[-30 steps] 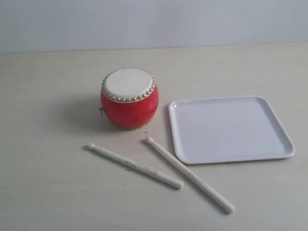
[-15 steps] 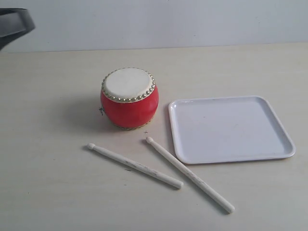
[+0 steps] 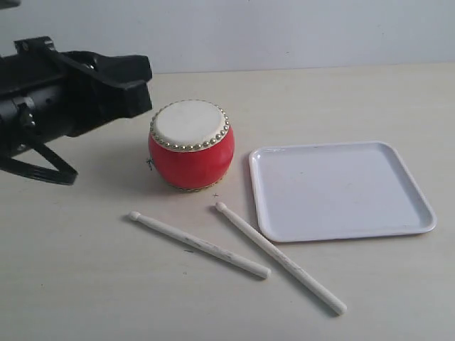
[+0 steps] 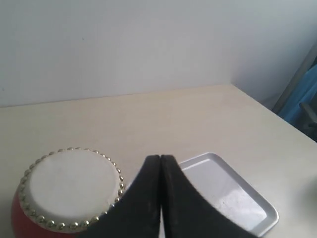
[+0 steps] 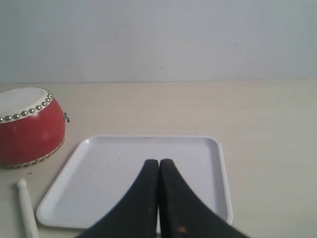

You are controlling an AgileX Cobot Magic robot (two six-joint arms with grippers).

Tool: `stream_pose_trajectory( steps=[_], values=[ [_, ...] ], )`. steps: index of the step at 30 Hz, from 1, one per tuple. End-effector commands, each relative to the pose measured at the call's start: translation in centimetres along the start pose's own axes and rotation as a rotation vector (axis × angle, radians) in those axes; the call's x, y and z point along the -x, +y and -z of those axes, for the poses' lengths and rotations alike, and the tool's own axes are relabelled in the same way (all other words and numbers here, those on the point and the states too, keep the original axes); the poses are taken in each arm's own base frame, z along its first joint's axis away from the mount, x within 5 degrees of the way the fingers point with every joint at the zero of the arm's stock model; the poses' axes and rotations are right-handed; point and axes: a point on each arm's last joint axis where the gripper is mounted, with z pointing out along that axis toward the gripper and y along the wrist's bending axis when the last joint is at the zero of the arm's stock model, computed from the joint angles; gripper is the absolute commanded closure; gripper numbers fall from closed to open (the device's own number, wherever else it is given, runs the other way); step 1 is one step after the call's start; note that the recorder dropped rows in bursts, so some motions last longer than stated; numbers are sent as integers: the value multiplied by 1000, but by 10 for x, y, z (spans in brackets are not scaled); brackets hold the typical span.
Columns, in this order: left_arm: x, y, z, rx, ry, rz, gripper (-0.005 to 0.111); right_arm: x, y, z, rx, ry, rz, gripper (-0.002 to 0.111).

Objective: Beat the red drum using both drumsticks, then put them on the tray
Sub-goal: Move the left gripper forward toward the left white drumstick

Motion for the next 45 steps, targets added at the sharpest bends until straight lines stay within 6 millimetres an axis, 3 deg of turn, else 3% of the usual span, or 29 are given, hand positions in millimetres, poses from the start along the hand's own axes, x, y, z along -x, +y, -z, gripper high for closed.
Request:
stream_pose_trajectory(
  steps=[1, 11, 16, 19, 23, 30, 37, 43, 45],
  values=[
    [-11, 1, -8, 23, 32, 37, 107, -1, 0, 0, -2, -7, 8, 108],
    [-24, 2, -21, 60, 51, 86, 107, -1, 0, 0, -2, -7, 8, 108],
    [-35, -8, -32, 75, -11, 221, 107, -1, 0, 0, -2, -7, 8, 108],
    [-47, -10, -37, 148, 47, 394, 107, -1, 0, 0, -2, -7, 8, 108],
    [-59, -5, -41, 353, 78, 768, 107, -1, 0, 0, -2, -7, 8, 108],
    [-62, -9, -42, 528, 109, 1254, 107, -1, 0, 0, -2, -7, 8, 108],
    [-63, -17, -44, 476, 187, 1232, 107, -1, 0, 0, -2, -7, 8, 108],
    [-62, -12, -45, 498, 178, 886, 107, -1, 0, 0, -2, -7, 8, 108],
    [-66, -12, -46, 539, 152, 862, 107, -1, 0, 0, -2, -7, 8, 108]
  ],
)
